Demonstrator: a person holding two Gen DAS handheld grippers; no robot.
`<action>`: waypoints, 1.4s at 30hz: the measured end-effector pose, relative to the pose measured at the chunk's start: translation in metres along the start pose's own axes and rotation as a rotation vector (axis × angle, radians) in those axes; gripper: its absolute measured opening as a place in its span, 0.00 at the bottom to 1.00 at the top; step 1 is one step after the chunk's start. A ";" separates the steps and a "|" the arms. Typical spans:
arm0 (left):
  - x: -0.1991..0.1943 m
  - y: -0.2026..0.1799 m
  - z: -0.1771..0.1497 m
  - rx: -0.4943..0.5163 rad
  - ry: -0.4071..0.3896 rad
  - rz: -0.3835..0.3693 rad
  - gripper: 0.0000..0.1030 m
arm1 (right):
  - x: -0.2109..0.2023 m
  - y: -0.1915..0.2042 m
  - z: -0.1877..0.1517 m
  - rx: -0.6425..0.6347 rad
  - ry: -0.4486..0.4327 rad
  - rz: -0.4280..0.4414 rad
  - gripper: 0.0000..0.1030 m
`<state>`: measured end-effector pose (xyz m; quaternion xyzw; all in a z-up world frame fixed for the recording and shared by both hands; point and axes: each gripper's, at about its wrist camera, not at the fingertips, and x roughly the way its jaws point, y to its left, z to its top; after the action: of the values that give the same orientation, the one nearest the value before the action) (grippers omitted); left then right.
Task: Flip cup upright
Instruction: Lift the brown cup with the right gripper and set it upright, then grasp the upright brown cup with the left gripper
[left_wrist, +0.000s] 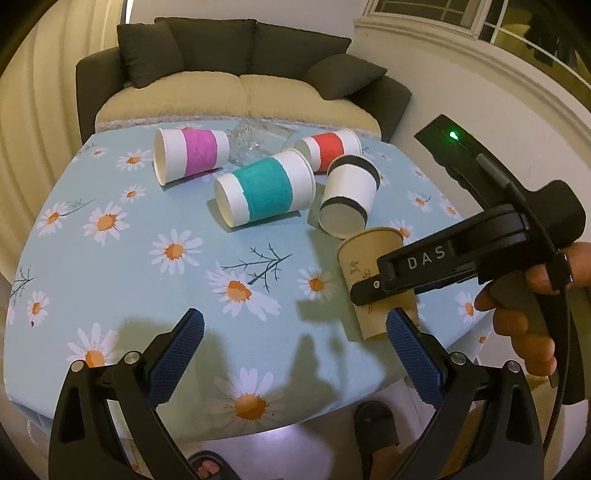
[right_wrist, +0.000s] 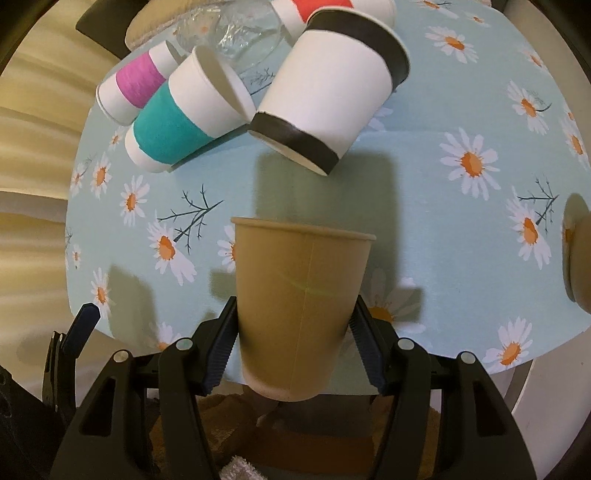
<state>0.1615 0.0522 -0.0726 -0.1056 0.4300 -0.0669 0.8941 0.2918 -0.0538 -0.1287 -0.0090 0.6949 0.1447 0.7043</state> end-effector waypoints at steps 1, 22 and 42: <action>0.001 0.000 0.000 0.000 0.003 0.001 0.94 | 0.002 0.002 0.001 -0.006 0.003 -0.003 0.59; 0.013 -0.013 0.015 -0.033 0.028 -0.061 0.94 | -0.129 -0.034 -0.035 -0.028 -0.227 0.120 0.62; 0.087 -0.086 0.054 0.019 0.293 0.045 0.92 | -0.089 -0.130 -0.143 -0.004 -0.368 0.221 0.63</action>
<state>0.2551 -0.0422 -0.0843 -0.0767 0.5576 -0.0657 0.8240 0.1811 -0.2258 -0.0706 0.0924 0.5513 0.2214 0.7991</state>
